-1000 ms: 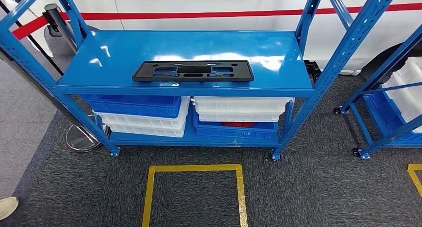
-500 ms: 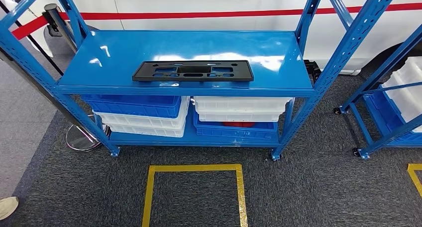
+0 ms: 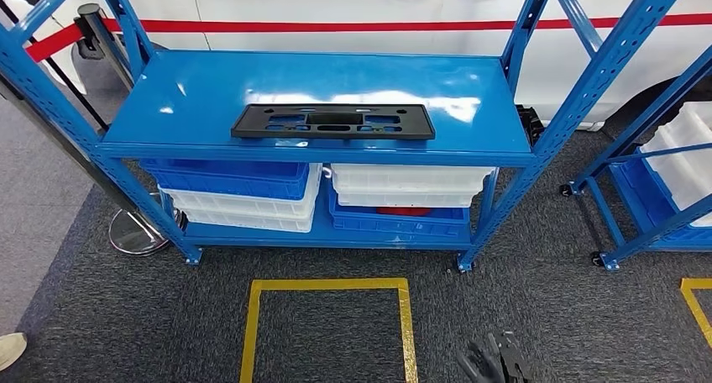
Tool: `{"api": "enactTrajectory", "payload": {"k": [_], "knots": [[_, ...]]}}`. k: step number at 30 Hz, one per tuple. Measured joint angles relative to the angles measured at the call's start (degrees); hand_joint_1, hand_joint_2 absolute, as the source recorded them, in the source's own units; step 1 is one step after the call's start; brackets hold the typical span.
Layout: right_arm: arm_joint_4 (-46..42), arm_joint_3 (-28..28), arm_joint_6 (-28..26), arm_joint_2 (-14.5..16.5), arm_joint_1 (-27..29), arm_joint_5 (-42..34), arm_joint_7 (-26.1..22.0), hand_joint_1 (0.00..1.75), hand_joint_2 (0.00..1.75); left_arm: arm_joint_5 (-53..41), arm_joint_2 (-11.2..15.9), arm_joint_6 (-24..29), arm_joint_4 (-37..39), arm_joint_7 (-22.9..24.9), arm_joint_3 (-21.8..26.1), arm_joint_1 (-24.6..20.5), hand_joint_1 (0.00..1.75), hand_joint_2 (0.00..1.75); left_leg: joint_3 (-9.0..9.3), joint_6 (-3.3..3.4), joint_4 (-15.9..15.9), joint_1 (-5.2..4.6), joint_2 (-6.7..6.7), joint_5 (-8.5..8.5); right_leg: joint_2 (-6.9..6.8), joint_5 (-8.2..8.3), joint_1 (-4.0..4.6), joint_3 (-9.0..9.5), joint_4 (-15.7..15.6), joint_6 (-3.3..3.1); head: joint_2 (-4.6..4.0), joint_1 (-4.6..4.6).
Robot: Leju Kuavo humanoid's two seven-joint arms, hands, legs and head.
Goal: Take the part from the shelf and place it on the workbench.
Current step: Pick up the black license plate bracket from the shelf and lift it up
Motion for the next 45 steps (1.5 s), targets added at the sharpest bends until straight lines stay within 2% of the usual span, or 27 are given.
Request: {"api": "enactTrajectory", "payload": {"k": [1,2,3,4,6,7,11,13,15,16,17,18,20,22,25,27,29,31,32,33,34,35,37,38,42,44,45], "knots": [[-1.72,0.43,0.62,0.08,-0.02,-0.75,-0.51,0.00,0.00,-0.39,-0.09,-0.04,0.12,-0.08,0.58,-0.07,0.00,0.00,0.05,-0.01,0.03,-0.03,-0.03,-0.09,-0.01,-0.53,-0.02,-1.57,2.68,0.04,0.00,0.00],[-3.52,0.86,1.22,0.18,-0.02,-1.50,-1.05,0.00,0.00,-0.73,-0.20,-0.07,0.24,-0.16,1.13,-0.12,0.00,0.00,0.17,-0.09,0.07,-0.03,-0.09,-0.22,-0.02,0.10,-0.04,-2.22,3.40,0.06,0.00,-0.01],[-5.34,1.27,1.84,0.28,-0.08,-2.24,-1.57,0.00,0.00,-1.10,-0.31,-0.08,0.34,-0.25,1.70,-0.14,0.00,0.00,0.39,-0.25,0.13,-0.02,-0.19,-0.41,-0.02,1.86,-0.06,-1.74,1.84,0.02,0.00,0.00],[-7.11,1.64,2.46,0.38,-0.17,-2.94,-2.05,0.00,0.00,-1.44,-0.42,-0.09,0.45,-0.35,2.21,-0.16,0.00,0.00,0.68,-0.48,0.23,0.01,-0.28,-0.68,-0.01,4.35,-0.09,-0.23,-1.72,-0.06,0.00,0.01],[-10.69,2.34,3.77,0.62,-0.53,-4.33,-3.04,0.00,0.00,-2.10,-0.64,-0.14,0.64,-0.60,3.18,-0.32,0.00,0.00,0.89,-1.14,0.63,-0.06,-0.41,-1.37,0.22,7.27,0.05,3.00,-8.65,-0.41,0.00,-0.01],[-12.65,2.71,4.50,0.80,-0.65,-5.04,-3.56,0.00,0.00,-2.46,-0.72,-0.18,0.73,-0.73,3.72,-0.49,0.00,0.00,0.82,-1.49,0.83,-0.11,-0.47,-1.63,0.33,7.62,0.19,3.81,-10.47,-0.64,0.00,-0.02],[-21.24,4.36,7.49,1.86,-1.01,-7.99,-5.69,0.00,0.00,-3.96,-0.89,-0.43,1.21,-1.04,6.00,-1.03,0.00,0.00,0.59,-2.81,1.16,0.09,-0.26,-2.31,0.30,7.21,0.45,4.07,-11.37,-1.96,0.00,-0.02],[-25.47,5.08,8.89,2.40,-1.14,-9.34,-6.66,0.00,0.00,-4.70,-1.01,-0.53,1.47,-1.20,7.00,-1.32,0.00,0.00,-1.01,-3.36,4.80,0.22,0.69,-4.32,-0.06,7.16,0.35,4.40,-11.73,-2.64,0.00,-0.12],[-29.41,5.66,10.36,2.78,-1.16,-10.72,-7.63,0.00,0.00,-5.45,-1.10,-0.62,1.73,-1.42,7.90,-1.59,0.00,0.00,-4.84,-3.71,11.92,0.34,1.40,-7.13,-0.53,6.92,0.49,4.66,-11.76,-3.07,0.00,-0.19],[-31.31,5.94,11.18,2.98,-1.15,-11.45,-8.12,0.00,0.00,-5.87,-1.13,-0.65,1.82,-1.54,8.36,-1.66,0.00,0.00,-6.72,-3.82,14.99,0.39,1.50,-7.85,-0.73,6.78,0.55,4.81,-11.75,-3.19,0.00,-0.20],[-33.06,6.18,11.97,3.20,-1.14,-12.16,-8.60,0.00,0.00,-6.24,-1.14,-0.68,1.89,-1.64,8.77,-1.68,0.00,0.00,-7.81,-3.86,16.28,0.39,1.58,-7.49,-0.85,6.63,0.58,5.00,-11.74,-3.22,0.00,-0.20],[-34.88,6.41,12.80,3.44,-1.14,-12.92,-9.09,0.00,0.00,-6.63,-1.15,-0.72,1.94,-1.74,9.18,-1.68,0.00,0.00,-8.01,-3.84,15.71,0.39,1.69,-6.15,-0.93,6.45,0.59,5.26,-11.73,-3.19,0.00,-0.20],[-38.38,6.83,14.40,3.94,-1.15,-14.37,-10.02,0.00,0.00,-7.38,-1.15,-0.76,2.02,-1.90,9.97,-1.72,0.00,0.00,-5.72,-3.55,9.24,0.38,1.99,-1.52,-0.99,6.01,0.57,5.93,-11.73,-2.97,0.00,-0.19],[-41.98,7.34,16.09,4.45,-1.21,-15.81,-10.98,0.00,0.00,-8.17,-1.18,-0.83,2.15,-2.03,10.82,-1.93,0.00,0.00,-3.53,-3.01,3.63,0.15,2.25,0.97,-1.02,5.68,0.76,6.18,-11.61,-2.53,0.00,-0.16],[-47.58,8.11,18.78,5.22,-1.28,-18.01,-12.48,0.00,0.00,-9.42,-1.24,-0.91,2.37,-2.25,12.14,-2.17,0.00,0.00,-3.08,-2.07,2.05,-0.05,2.12,0.81,-1.12,5.70,0.94,5.93,-11.73,-1.63,0.00,-0.10],[-51.20,8.65,20.37,5.55,-1.31,-19.46,-13.47,0.00,0.00,-10.21,-1.37,-0.92,2.48,-2.47,12.95,-2.21,0.00,0.00,-2.85,-1.38,1.46,0.17,2.03,1.09,-1.04,4.72,0.87,5.54,-10.62,-1.11,0.00,-0.07],[-54.78,9.18,21.94,5.85,-1.28,-20.92,-14.46,0.00,0.00,-11.01,-1.49,-0.93,2.59,-2.69,13.80,-2.40,0.00,0.00,-2.61,-0.83,1.07,0.26,2.01,1.24,-0.82,1.72,0.82,3.09,-5.38,-0.84,0.00,-0.03],[-58.07,9.67,23.52,6.24,-1.06,-22.30,-15.35,0.00,0.00,-11.79,-1.56,-0.93,2.72,-2.82,14.69,-2.59,0.00,0.00,-2.57,-0.55,1.10,0.14,1.95,1.15,-0.67,-1.14,0.86,-0.82,2.02,-0.77,0.00,-0.03],[-59.66,9.92,24.30,6.44,-0.91,-22.96,-15.81,0.00,0.00,-12.16,-1.60,-0.93,2.79,-2.87,15.14,-2.64,0.00,0.00,-2.50,-0.48,1.13,0.07,1.90,1.08,-0.64,-1.28,0.86,-2.06,4.03,-0.79,0.00,-0.03],[-61.37,10.21,25.13,6.67,-0.80,-23.64,-16.27,0.00,0.00,-12.55,-1.64,-0.93,2.86,-2.94,15.59,-2.67,0.00,0.00,-2.37,-0.46,1.17,0.01,1.82,0.98,-0.62,-0.21,0.87,-2.27,3.86,-0.89,0.00,-0.03],[-63.04,10.49,25.93,6.89,-0.72,-24.25,-16.71,0.00,0.00,-12.92,-1.68,-0.93,2.92,-3.01,16.01,-2.71,0.00,0.00,-2.19,-0.48,1.21,-0.03,1.74,0.86,-0.61,1.71,0.90,-1.45,1.65,-1.07,0.00,-0.03],[-64.78,10.80,26.75,7.11,-0.68,-24.86,-17.19,0.00,0.00,-13.26,-1.76,-0.94,2.99,-3.07,16.43,-2.77,0.00,0.00,-1.95,-0.56,1.26,-0.08,1.64,0.70,-0.57,4.14,0.94,0.25,-2.24,-1.36,0.00,-0.02],[-68.25,11.47,28.44,7.56,-0.64,-26.08,-18.16,0.00,0.00,-13.96,-1.97,-0.97,3.16,-3.23,17.27,-2.95,0.00,0.00,-1.67,-0.94,1.41,-0.32,1.48,0.33,-0.42,6.90,1.21,3.36,-9.06,-1.94,0.00,-0.05],[-69.99,11.85,29.30,7.79,-0.53,-26.69,-18.64,0.00,0.00,-14.31,-2.06,-0.99,3.24,-3.32,17.75,-3.04,0.00,0.00,-1.66,-1.20,1.46,-0.39,1.42,0.21,-0.33,7.33,1.36,4.19,-10.99,-2.14,0.00,-0.05],[-76.76,13.69,32.53,8.66,-0.04,-28.98,-20.55,0.00,0.00,-15.56,-2.21,-1.10,3.46,-3.79,19.76,-3.23,0.00,0.00,-1.78,-2.34,1.91,-0.34,1.47,-0.53,-0.31,7.35,1.06,4.61,-12.16,-2.84,0.00,-0.09],[-79.63,14.69,34.20,9.09,0.06,-30.25,-21.58,0.00,0.00,-16.19,-2.27,-1.23,3.58,-3.91,20.80,-3.38,0.00,0.00,-3.65,-2.87,6.37,-0.15,1.68,-3.34,-0.51,7.48,0.76,4.85,-12.53,-3.30,0.00,-0.22],[-80.69,15.05,34.93,9.22,0.15,-30.87,-22.05,0.00,0.00,-16.40,-2.30,-1.34,3.66,-3.97,21.26,-3.45,0.00,0.00,-5.43,-3.14,10.26,-0.02,1.79,-5.30,-0.59,7.45,0.77,4.86,-12.55,-3.45,0.00,-0.27]]}}
